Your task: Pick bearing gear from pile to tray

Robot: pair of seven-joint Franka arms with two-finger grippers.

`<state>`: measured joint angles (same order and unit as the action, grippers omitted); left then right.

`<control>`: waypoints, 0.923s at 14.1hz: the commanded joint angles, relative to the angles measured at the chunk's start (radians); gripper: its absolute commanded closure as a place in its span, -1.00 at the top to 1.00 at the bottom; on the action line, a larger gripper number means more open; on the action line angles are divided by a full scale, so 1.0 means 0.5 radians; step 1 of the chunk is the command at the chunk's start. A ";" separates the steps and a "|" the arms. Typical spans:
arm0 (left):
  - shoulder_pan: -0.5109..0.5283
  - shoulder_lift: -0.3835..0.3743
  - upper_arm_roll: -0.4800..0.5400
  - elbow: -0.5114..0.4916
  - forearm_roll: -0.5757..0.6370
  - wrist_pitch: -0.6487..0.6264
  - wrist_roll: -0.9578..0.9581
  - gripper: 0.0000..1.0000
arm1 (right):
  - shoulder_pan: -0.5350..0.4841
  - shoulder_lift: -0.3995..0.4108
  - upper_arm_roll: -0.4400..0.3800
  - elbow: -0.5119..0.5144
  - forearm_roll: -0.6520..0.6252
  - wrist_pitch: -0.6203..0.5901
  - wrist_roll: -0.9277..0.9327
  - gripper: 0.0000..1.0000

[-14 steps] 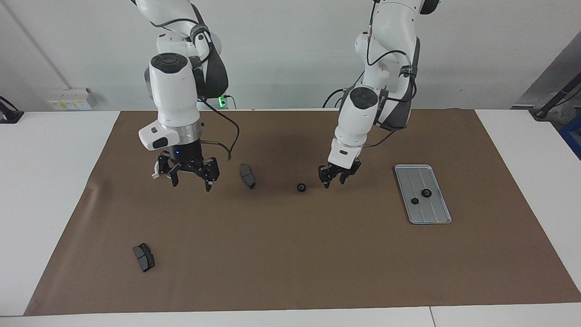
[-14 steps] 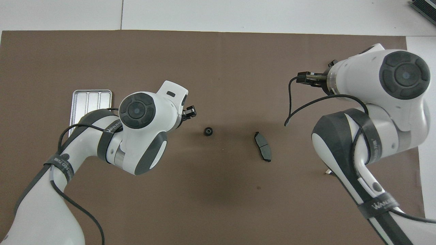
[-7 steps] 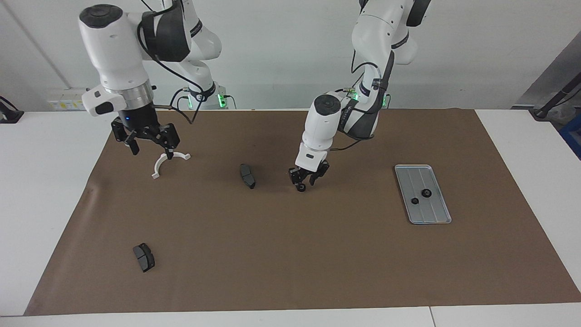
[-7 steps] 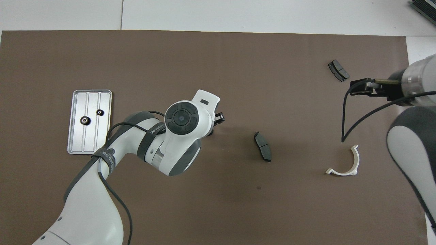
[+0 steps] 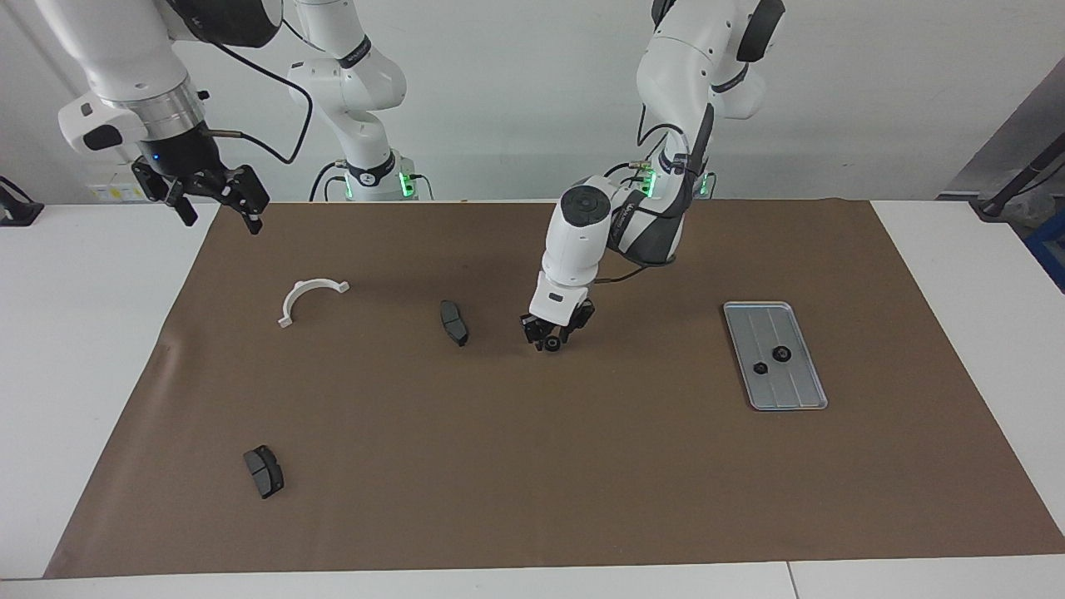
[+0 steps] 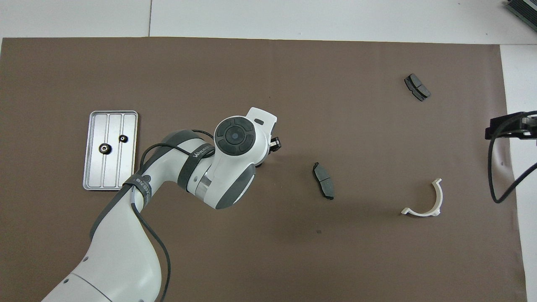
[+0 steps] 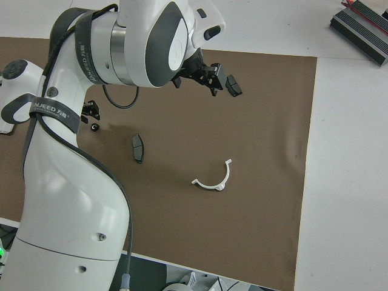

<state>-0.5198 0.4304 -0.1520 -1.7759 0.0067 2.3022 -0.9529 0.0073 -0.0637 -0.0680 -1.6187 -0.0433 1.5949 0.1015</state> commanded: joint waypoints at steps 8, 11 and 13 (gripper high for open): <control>-0.043 0.001 0.034 -0.099 0.008 -0.015 -0.027 0.04 | 0.022 -0.035 0.004 -0.039 0.081 -0.073 -0.068 1.00; -0.062 -0.002 0.034 -0.130 0.008 0.016 -0.027 0.02 | 0.025 -0.032 0.010 -0.042 0.059 -0.076 -0.065 1.00; -0.062 -0.005 0.034 -0.142 0.008 0.031 -0.030 0.02 | 0.028 -0.035 0.010 -0.058 0.059 -0.061 -0.059 1.00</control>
<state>-0.5292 0.4387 -0.1526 -1.8242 0.0068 2.2999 -0.9530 0.0203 -0.0711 -0.0643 -1.6296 0.0006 1.5680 0.0978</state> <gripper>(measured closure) 0.489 0.000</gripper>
